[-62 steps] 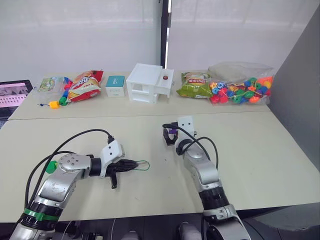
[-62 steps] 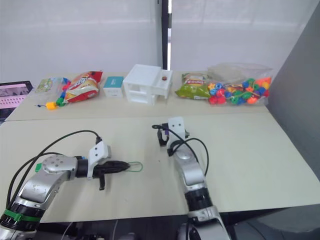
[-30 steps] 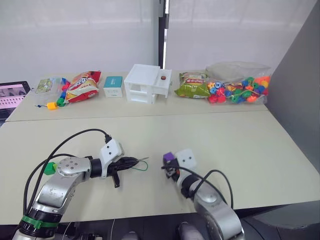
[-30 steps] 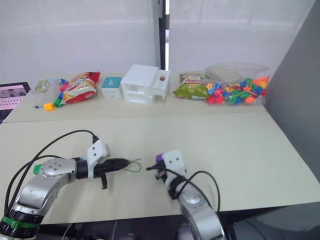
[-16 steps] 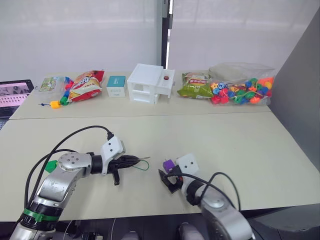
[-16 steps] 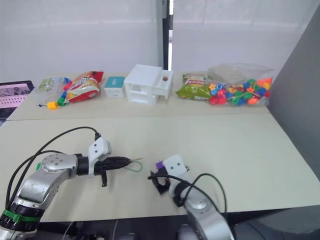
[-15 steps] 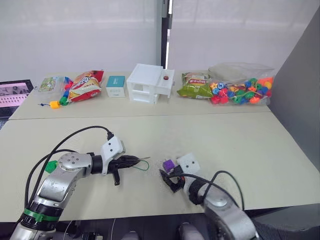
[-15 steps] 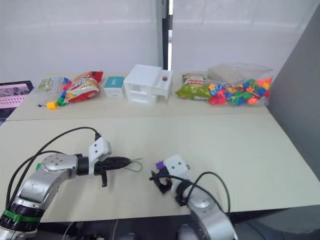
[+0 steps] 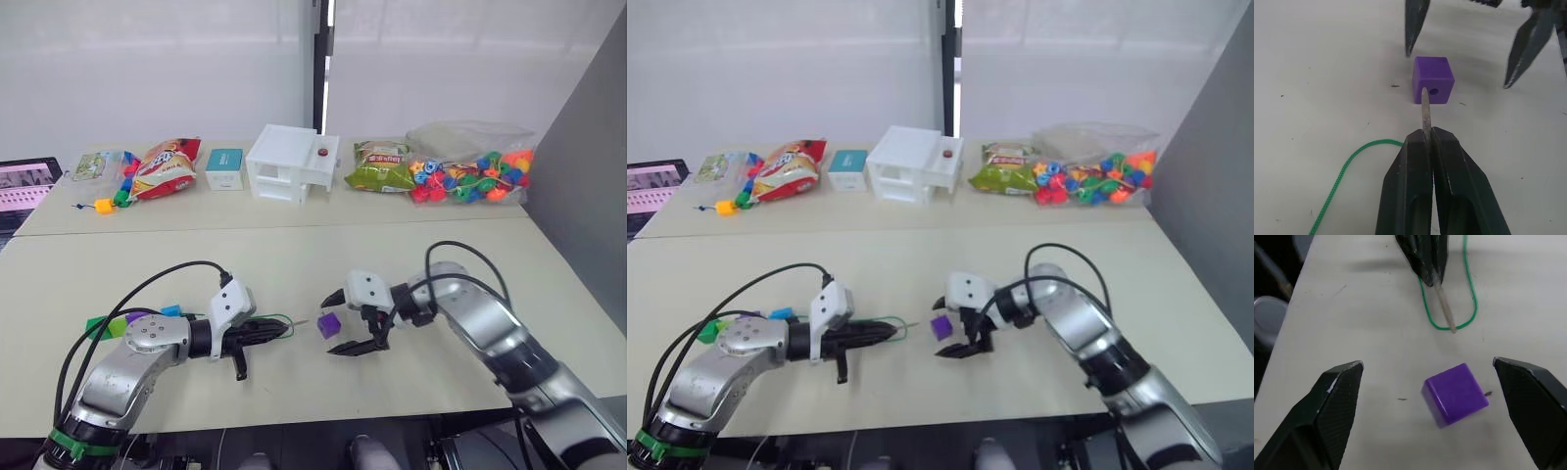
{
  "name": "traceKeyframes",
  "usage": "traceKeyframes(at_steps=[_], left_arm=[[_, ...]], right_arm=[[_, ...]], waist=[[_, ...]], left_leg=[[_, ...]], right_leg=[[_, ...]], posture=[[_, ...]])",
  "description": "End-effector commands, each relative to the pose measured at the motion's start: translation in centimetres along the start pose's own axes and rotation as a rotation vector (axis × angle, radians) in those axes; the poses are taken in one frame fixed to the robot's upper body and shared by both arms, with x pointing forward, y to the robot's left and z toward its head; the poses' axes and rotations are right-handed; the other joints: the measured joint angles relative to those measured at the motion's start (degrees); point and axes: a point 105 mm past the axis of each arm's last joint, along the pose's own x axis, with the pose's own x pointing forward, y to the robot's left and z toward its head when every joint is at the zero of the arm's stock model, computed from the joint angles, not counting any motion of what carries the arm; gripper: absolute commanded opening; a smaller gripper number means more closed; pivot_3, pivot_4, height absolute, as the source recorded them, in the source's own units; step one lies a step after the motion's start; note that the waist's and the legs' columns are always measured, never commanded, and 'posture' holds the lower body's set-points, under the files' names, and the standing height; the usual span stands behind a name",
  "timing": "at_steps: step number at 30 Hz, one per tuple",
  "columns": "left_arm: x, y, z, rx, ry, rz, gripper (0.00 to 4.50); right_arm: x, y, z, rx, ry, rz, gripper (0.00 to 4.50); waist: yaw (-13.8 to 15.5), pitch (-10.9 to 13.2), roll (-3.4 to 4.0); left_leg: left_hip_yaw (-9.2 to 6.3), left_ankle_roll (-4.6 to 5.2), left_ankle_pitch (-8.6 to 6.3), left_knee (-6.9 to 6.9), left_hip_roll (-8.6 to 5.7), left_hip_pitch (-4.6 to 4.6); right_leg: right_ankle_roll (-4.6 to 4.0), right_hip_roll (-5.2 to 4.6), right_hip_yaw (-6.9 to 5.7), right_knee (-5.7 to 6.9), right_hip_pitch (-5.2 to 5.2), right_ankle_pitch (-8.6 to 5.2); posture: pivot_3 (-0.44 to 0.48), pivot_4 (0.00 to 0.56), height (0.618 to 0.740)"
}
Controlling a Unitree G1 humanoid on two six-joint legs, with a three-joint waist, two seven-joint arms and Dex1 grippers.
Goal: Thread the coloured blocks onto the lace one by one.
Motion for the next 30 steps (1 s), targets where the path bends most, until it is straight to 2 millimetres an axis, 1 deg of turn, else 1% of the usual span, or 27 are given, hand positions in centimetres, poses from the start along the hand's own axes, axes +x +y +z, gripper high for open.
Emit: traceKeyframes(at_steps=[1, 2, 6, 8, 12, 18, 19, 23, 27, 30], left_arm=[[-0.2, -0.6, 0.4, 0.023, 0.000, 0.004, 0.00], [-0.2, -0.6, 0.3, 0.024, 0.004, 0.010, 0.00], [-0.2, -0.5, 0.3, 0.018, 0.002, 0.039, 0.00], [-0.2, -0.6, 0.2, 0.017, 0.002, 0.041, 0.00], [-0.3, -0.5, 0.0, 0.016, 0.006, 0.039, 0.00], [-0.3, -0.7, -0.3, 0.021, 0.019, 0.016, 0.00], [-0.3, -0.7, -0.3, 0.021, 0.021, 0.015, 0.00], [0.2, -0.4, -0.3, 0.033, 0.038, 0.001, 0.00], [0.8, -0.1, -0.5, 0.068, 0.088, -0.057, 0.00], [1.3, 0.1, -0.6, 0.096, 0.115, -0.098, 0.00]], right_arm=[[0.3, -1.0, -0.4, -0.075, 0.015, 0.038, 4.47], [0.3, -1.1, -0.5, -0.069, 0.009, 0.045, 4.47], [0.1, -1.7, -1.9, -0.074, 0.040, 0.067, 4.47], [0.0, -1.9, -2.0, -0.068, 0.030, 0.064, 4.47], [-0.1, -2.2, -1.8, -0.051, -0.002, 0.048, 3.41], [0.3, -1.5, -1.5, 0.013, -0.059, -0.017, 1.27], [0.3, -1.4, -1.5, 0.025, -0.061, -0.033, 1.17], [0.7, -0.4, -2.0, 0.104, -0.071, -0.092, 1.17], [1.3, 0.8, -1.6, 0.132, -0.069, -0.119, 1.17], [1.7, 1.4, -1.8, 0.130, -0.031, -0.134, 1.17]], waist=[[0.1, 0.0, 0.00], [0.2, 0.0, 0.00], [0.6, 0.0, 0.00], [0.7, 0.0, 0.01], [0.9, 0.0, 0.01], [1.2, 0.0, 0.01], [1.2, 0.0, 0.01], [1.3, 0.0, 0.02], [1.3, 0.0, 0.02], [1.1, 0.0, 0.02]], left_leg=[[0.00, 0.00, 0.00, 0.01, 0.00, 0.00], [0.01, 0.00, 0.00, 0.01, -0.01, -0.03], [0.01, -0.01, 0.00, 0.02, -0.02, -0.05], [0.01, -0.01, 0.00, 0.02, -0.02, -0.04], [0.02, -0.02, 0.00, 0.02, -0.01, -0.03], [0.01, -0.02, 0.00, 0.02, -0.01, -0.04], [0.01, -0.02, 0.00, 0.02, -0.01, -0.04], [0.01, -0.02, 0.00, 0.02, -0.02, -0.03], [0.01, -0.02, 0.00, 0.02, -0.02, -0.01], [0.01, -0.02, 0.00, 0.03, -0.02, -0.01]], right_leg=[[0.00, -0.02, 0.00, 0.01, -0.01, 0.00], [0.00, -0.03, 0.00, 0.00, -0.03, 0.01], [0.01, -0.06, 0.00, -0.01, -0.04, 0.02], [0.01, -0.06, 0.00, -0.01, -0.04, 0.02], [0.00, -0.04, 0.01, 0.01, -0.05, 0.02], [0.00, -0.04, 0.01, 0.03, -0.06, 0.02], [0.00, -0.05, 0.00, 0.02, -0.06, 0.02], [0.00, -0.05, 0.01, 0.03, -0.05, 0.02], [0.00, -0.02, 0.00, 0.06, -0.03, 0.02], [0.00, -0.01, 0.00, 0.06, -0.03, 0.02]], posture=[[0.000, 0.150, 0.740], [0.000, 0.150, 0.740], [0.000, 0.150, 0.740], [0.000, 0.150, 0.740], [0.000, 0.150, 0.740], [0.000, 0.150, 0.740], [0.000, 0.150, 0.740], [0.000, 0.150, 0.740], [0.000, 0.150, 0.740], [0.000, 0.150, 0.740]])
